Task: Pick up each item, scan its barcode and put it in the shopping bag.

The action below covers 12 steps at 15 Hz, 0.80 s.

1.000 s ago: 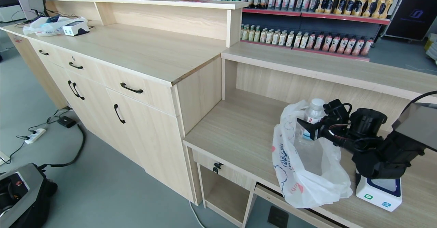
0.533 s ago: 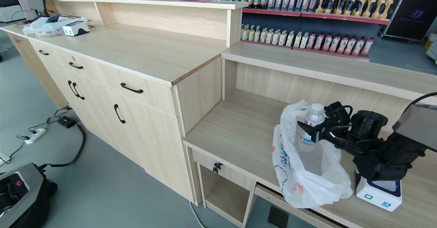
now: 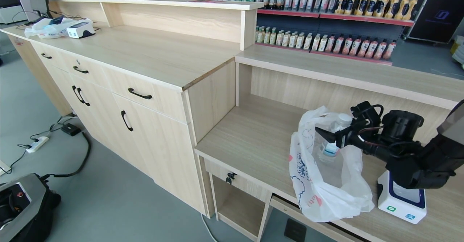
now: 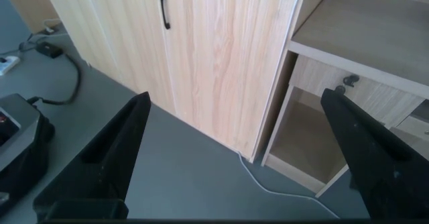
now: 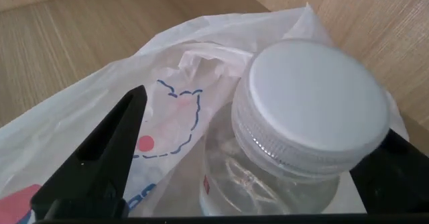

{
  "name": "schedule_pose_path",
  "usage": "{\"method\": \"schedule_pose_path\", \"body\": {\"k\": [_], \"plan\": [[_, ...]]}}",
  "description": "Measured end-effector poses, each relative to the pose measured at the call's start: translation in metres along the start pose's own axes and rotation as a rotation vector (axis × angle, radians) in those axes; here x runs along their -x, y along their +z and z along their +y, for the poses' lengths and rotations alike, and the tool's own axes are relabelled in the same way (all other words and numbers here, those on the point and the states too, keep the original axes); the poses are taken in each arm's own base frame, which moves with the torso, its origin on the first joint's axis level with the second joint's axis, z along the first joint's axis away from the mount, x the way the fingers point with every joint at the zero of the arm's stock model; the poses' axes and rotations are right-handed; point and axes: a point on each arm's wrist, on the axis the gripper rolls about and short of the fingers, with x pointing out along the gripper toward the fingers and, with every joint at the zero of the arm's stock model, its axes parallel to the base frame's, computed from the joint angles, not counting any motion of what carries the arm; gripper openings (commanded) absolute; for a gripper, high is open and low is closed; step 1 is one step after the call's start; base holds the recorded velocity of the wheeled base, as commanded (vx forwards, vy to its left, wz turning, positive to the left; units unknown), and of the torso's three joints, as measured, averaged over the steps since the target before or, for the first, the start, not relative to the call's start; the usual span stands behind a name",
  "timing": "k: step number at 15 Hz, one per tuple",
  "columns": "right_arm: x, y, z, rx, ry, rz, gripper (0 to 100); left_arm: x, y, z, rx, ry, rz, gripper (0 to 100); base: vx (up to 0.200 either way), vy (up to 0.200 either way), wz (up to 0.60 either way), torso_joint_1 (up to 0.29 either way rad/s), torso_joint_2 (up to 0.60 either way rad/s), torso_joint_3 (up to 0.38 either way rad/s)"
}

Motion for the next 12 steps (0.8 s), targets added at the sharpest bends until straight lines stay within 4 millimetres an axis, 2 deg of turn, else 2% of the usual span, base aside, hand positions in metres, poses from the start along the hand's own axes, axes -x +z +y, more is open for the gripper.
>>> {"method": "schedule_pose_path", "body": {"k": [3, 7, 9, 12], "plan": [[0.031, 0.041, 0.0, 0.025, -0.025, -0.043, 100, 0.0, 0.0, 0.0, 0.0, -0.001, 0.0, 100, 0.0, 0.0, 0.0, 0.0, 0.0, 0.0], [0.083, 0.083, 0.0, 0.111, -0.079, -0.078, 100, 0.0, 0.0, 0.0, 0.0, 0.0, 0.0, 100, 0.0, 0.0, -0.6, -0.002, 0.0, 0.0], [0.107, 0.096, -0.003, 0.11, -0.109, -0.024, 100, 0.0, 0.0, 0.0, 0.0, -0.001, 0.0, 100, 0.0, 0.0, -0.6, 0.01, 0.0, 0.0], [0.14, 0.104, -0.009, 0.09, -0.188, 0.103, 100, 0.0, 0.0, 0.0, 0.0, 0.0, 0.0, 100, 0.0, 0.0, -0.6, -0.001, 0.0, 0.007]]}}
